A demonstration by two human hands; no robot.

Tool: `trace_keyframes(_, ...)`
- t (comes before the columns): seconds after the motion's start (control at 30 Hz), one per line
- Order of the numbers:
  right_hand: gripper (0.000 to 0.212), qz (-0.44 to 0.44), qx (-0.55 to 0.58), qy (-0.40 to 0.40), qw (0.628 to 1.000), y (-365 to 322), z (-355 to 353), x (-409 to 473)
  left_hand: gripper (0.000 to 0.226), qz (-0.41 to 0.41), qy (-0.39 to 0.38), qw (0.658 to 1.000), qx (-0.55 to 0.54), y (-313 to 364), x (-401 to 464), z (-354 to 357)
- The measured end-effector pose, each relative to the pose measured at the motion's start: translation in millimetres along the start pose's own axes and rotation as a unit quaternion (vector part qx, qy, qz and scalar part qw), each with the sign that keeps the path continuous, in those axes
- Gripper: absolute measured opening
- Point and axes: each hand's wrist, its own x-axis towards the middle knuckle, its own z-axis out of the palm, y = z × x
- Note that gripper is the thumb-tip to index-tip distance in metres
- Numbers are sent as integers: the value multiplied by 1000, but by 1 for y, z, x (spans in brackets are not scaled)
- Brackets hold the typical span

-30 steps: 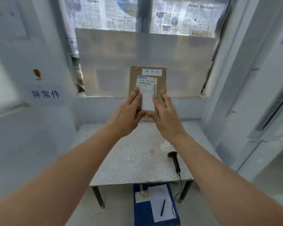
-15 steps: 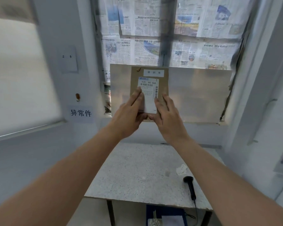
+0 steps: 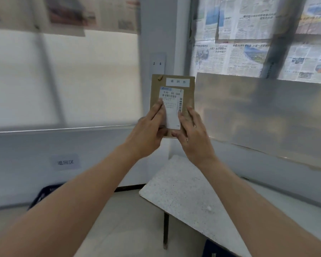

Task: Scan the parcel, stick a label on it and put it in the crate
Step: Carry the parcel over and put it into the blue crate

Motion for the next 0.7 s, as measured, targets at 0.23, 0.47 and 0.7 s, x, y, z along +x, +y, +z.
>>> trace_keyframes(0.23,55,-21,91,-42,995,-75,87,16,75,-72,7,996,45,-83,-61,-53)
trace_keyframes(0.47,56,-38,143,-84,985,-165,197,33,74,-124,4,991,55,-192,-124,-109)
trace_keyframes(0.7,58,-18,177,-132,975,-255,305,48,73,-164,-22,983,75,-306,-176,-161)
